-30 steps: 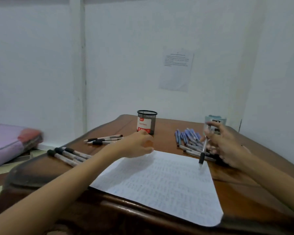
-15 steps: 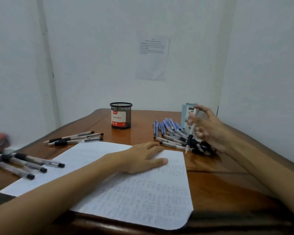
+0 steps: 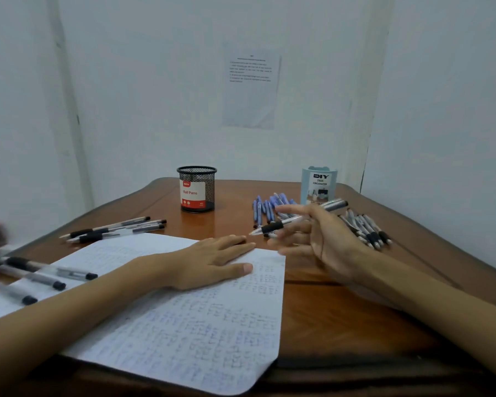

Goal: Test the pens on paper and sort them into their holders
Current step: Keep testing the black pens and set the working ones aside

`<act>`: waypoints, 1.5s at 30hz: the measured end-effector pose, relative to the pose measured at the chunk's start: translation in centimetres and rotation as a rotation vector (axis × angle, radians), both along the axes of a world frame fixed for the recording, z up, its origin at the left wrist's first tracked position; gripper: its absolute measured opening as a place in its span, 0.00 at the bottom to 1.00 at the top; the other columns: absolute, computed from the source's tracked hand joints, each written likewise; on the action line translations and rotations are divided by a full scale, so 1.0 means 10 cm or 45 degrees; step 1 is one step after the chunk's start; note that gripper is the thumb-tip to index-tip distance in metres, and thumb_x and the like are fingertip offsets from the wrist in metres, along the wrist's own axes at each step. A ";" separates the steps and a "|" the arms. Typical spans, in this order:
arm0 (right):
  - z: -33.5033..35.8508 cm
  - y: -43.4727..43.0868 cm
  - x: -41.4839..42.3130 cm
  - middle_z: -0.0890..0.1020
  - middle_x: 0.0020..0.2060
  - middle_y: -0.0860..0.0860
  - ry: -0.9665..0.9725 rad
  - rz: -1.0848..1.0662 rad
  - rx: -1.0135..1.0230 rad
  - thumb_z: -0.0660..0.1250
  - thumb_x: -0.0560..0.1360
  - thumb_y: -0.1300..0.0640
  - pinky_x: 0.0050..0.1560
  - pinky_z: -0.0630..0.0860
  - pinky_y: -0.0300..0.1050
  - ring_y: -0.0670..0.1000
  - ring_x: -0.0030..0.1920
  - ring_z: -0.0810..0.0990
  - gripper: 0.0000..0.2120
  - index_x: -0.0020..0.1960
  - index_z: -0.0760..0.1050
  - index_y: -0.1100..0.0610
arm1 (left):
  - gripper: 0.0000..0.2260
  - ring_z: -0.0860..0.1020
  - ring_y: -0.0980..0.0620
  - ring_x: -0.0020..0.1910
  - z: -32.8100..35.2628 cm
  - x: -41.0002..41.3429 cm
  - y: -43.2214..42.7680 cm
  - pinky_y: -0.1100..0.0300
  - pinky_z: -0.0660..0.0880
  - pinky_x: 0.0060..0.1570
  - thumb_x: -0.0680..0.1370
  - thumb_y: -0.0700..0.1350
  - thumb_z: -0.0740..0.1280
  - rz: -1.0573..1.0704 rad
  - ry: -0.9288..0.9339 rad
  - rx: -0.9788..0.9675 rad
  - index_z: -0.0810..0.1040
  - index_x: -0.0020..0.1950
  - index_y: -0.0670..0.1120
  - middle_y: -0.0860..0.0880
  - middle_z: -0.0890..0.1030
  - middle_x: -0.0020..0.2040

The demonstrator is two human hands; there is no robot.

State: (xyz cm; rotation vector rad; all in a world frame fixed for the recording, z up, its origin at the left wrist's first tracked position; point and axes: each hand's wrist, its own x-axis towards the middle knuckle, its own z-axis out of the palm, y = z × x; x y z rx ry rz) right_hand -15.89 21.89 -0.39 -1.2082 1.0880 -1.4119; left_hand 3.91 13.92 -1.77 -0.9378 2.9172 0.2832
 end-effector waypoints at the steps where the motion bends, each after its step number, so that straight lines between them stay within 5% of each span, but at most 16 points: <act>1: -0.01 0.00 0.02 0.84 0.42 0.58 0.053 0.050 0.020 0.54 0.81 0.54 0.35 0.82 0.44 0.56 0.41 0.84 0.14 0.54 0.77 0.56 | 0.25 0.46 0.59 0.75 0.00 0.01 0.01 0.61 0.44 0.69 0.80 0.59 0.46 -0.003 0.001 -0.004 0.45 0.76 0.59 0.58 0.45 0.77; 4: -0.08 -0.03 0.04 0.85 0.47 0.55 0.188 0.136 0.018 0.57 0.77 0.48 0.33 0.80 0.40 0.52 0.40 0.84 0.16 0.54 0.77 0.56 | 0.25 0.48 0.58 0.75 -0.02 0.02 0.00 0.60 0.45 0.70 0.79 0.60 0.47 0.009 0.031 -0.017 0.46 0.76 0.59 0.58 0.48 0.77; 8: -0.10 -0.11 0.09 0.78 0.28 0.51 0.384 -0.004 0.063 0.69 0.70 0.52 0.25 0.73 0.33 0.44 0.24 0.74 0.10 0.42 0.75 0.59 | 0.26 0.51 0.57 0.74 -0.05 0.02 -0.02 0.58 0.48 0.70 0.78 0.62 0.48 0.014 0.102 -0.017 0.50 0.76 0.59 0.57 0.51 0.77; 18: -0.15 -0.30 0.11 0.68 0.19 0.50 0.612 -0.200 -0.178 0.74 0.66 0.50 0.20 0.63 0.34 0.45 0.17 0.63 0.21 0.26 0.65 0.57 | 0.24 0.52 0.55 0.74 -0.10 0.05 -0.13 0.57 0.49 0.70 0.79 0.62 0.49 0.065 0.163 0.018 0.52 0.75 0.62 0.58 0.52 0.77; 28: -0.17 -0.31 0.11 0.73 0.23 0.52 0.729 -0.115 -0.197 0.71 0.70 0.54 0.21 0.64 0.32 0.43 0.19 0.66 0.19 0.28 0.66 0.59 | 0.24 0.52 0.56 0.74 -0.09 0.05 -0.11 0.60 0.49 0.68 0.80 0.60 0.48 0.045 0.160 0.000 0.51 0.75 0.61 0.57 0.52 0.77; 34: -0.17 -0.30 0.12 0.63 0.24 0.55 0.831 -0.127 -0.212 0.65 0.74 0.67 0.23 0.63 0.28 0.41 0.20 0.63 0.19 0.27 0.63 0.60 | 0.23 0.52 0.57 0.74 -0.09 0.04 -0.11 0.61 0.49 0.66 0.80 0.60 0.48 0.046 0.157 -0.007 0.51 0.75 0.60 0.57 0.52 0.77; 38: -0.17 -0.30 0.11 0.68 0.18 0.47 0.804 -0.087 -0.188 0.67 0.75 0.61 0.23 0.64 0.31 0.41 0.19 0.65 0.20 0.27 0.65 0.58 | 0.24 0.52 0.57 0.74 -0.10 0.04 -0.12 0.61 0.49 0.66 0.80 0.60 0.48 0.048 0.155 -0.010 0.51 0.75 0.60 0.57 0.52 0.77; 45: -0.20 -0.34 0.09 0.68 0.19 0.48 0.779 -0.200 -0.238 0.68 0.74 0.61 0.26 0.67 0.32 0.41 0.20 0.65 0.20 0.26 0.65 0.58 | 0.23 0.52 0.57 0.74 -0.09 0.05 -0.12 0.61 0.49 0.66 0.80 0.60 0.49 0.048 0.167 0.005 0.52 0.75 0.60 0.58 0.52 0.77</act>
